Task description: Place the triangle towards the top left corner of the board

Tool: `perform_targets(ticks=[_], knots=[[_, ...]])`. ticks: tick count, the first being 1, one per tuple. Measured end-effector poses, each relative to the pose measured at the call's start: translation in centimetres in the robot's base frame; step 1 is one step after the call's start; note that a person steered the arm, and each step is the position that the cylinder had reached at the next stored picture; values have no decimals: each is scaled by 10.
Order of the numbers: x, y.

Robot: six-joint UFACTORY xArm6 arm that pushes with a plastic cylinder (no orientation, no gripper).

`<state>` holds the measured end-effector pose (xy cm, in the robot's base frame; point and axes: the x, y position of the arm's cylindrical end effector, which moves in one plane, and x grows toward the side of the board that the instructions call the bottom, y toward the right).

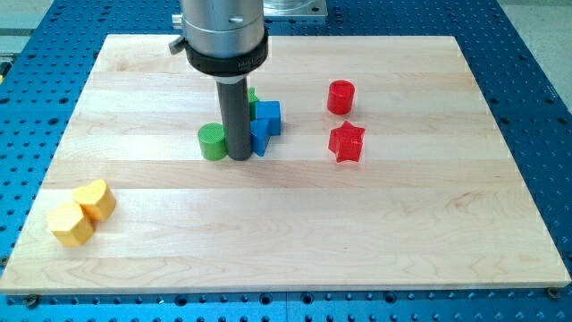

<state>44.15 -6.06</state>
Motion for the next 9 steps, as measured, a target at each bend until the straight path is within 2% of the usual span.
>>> perform_targets(ticks=[2,3,4,5,6,7,8,9], knots=[[-46,1],[3,-29],[39,-30],[27,47],[4,89],[-29,29],[-31,-49],[-33,-59]])
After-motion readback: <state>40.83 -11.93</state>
